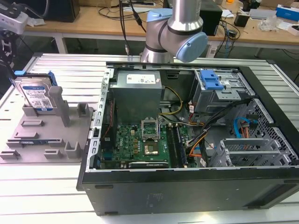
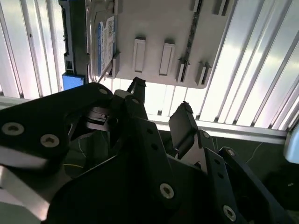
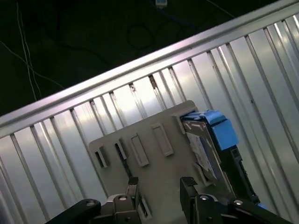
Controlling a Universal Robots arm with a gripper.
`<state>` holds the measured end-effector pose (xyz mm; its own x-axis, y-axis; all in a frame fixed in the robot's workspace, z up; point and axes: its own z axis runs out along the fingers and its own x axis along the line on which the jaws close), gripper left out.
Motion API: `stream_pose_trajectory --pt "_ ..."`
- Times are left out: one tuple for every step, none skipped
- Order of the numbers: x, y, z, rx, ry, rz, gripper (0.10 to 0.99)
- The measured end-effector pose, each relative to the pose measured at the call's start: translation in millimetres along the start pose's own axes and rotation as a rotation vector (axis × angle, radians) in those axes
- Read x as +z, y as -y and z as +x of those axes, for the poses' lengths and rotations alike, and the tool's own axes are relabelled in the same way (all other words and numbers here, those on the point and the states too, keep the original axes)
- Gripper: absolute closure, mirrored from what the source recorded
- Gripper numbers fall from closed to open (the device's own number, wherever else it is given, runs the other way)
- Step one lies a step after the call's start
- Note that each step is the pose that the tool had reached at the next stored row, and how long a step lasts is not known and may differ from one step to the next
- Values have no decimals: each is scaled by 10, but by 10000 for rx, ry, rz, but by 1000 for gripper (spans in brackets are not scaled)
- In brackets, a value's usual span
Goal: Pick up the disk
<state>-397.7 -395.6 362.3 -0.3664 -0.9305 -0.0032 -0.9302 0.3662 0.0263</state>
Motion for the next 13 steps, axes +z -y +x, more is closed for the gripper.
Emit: stream_pose_trajectory --pt "2 0 0 -235 6 31 604" --pt "3 0 0 -499 11 65 604" --pt "5 1 0 -835 13 88 604" --pt "5 0 0 -1159 10 102 604" --pt "6 0 0 -1316 9 107 604" --pt "6 0 0 -1484 6 111 604" --pt "6 0 0 -1691 3 114 604" --pt "6 0 0 -1847 1 117 604" --pt "7 0 0 -2145 -4 121 604" --pt "8 0 0 -2311 -7 123 604" --pt "10 0 0 -2645 -12 129 604" --pt "11 1 0 -2879 -16 131 604" --pt "13 1 0 -3008 -19 134 604"
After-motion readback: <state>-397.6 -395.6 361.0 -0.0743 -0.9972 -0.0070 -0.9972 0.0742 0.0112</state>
